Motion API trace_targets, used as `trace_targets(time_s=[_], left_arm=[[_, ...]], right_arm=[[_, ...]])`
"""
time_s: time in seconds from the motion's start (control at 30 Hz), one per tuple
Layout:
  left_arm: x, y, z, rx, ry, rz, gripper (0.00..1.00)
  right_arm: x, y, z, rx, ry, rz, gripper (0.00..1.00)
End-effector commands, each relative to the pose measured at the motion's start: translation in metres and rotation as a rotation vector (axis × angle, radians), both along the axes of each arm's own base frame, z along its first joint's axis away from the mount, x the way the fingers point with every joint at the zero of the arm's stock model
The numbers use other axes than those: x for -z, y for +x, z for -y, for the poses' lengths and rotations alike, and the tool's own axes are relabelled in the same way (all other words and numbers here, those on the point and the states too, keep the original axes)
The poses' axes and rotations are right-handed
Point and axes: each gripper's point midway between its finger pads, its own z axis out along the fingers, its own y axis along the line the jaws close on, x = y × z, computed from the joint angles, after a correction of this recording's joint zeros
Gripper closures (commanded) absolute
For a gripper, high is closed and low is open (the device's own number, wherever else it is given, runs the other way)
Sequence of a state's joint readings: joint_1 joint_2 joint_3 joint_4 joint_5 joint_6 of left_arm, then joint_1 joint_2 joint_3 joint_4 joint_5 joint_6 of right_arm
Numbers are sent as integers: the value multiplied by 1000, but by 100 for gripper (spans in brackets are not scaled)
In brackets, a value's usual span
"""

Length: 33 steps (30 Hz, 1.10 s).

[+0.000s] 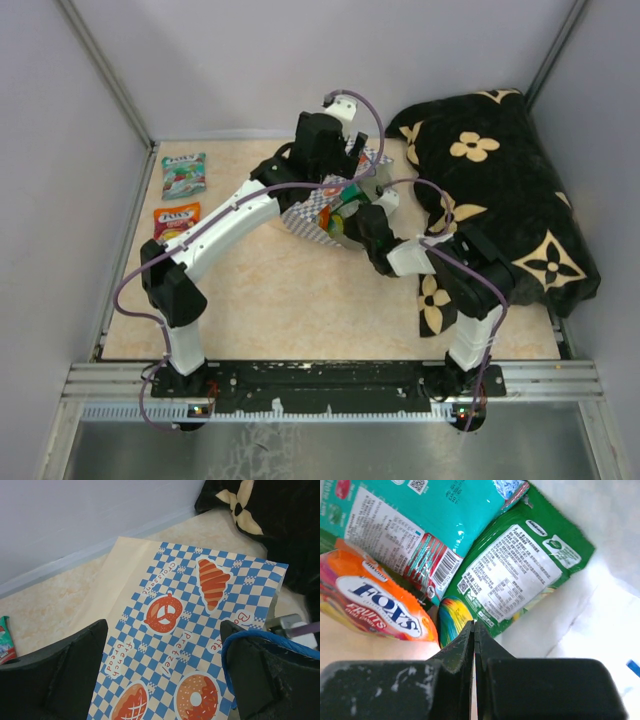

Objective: Take the snacks out of the paper bag
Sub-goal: Take out the snack from the paper bag.

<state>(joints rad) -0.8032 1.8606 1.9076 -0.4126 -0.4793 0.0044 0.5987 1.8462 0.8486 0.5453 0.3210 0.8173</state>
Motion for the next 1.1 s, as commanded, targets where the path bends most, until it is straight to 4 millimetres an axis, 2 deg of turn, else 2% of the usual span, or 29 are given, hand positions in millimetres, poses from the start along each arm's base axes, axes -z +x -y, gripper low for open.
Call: trace_targets(time_s=[0.0, 0.03, 0.13, 0.17, 0.27, 0.43, 0.63, 0.73, 0.8, 0.87, 0.97, 1.07], left_arm=[[-2, -3, -5, -14, 16, 6, 0], [-2, -3, -5, -14, 16, 5, 0], [-2, -4, -5, -13, 12, 4, 0], [-3, -4, -5, -12, 10, 5, 0], [-6, -5, -5, -9, 1, 4, 0], [-5, -6, -1, 2, -10, -5, 0], [-5, -6, -3, -3, -2, -11, 0], [-6, -6, -5, -10, 2, -8, 0], [-6, -7, -7, -15, 4, -5, 0], [-6, -6, -9, -21, 9, -2, 0], [-8, -5, -12, -33, 17, 5, 0], [-5, -2, -16, -45, 24, 2, 0]], right_arm=[[-67, 6, 8, -16, 32, 256, 98], [-74, 5, -1, -83, 35, 290, 82], [-86, 9, -23, -219, 20, 348, 28], [-86, 10, -27, -236, 20, 352, 20], [-86, 14, -30, -245, 29, 375, 12], [-84, 23, -49, -310, 90, 405, 11], [-70, 30, -70, -383, 132, 399, 11], [-67, 23, -82, -451, 185, 406, 18], [-69, 15, -86, -486, 219, 429, 31], [-74, 7, -85, -509, 242, 457, 53], [-83, -1, -76, -508, 263, 470, 100], [-94, -9, -51, -467, 308, 459, 100]])
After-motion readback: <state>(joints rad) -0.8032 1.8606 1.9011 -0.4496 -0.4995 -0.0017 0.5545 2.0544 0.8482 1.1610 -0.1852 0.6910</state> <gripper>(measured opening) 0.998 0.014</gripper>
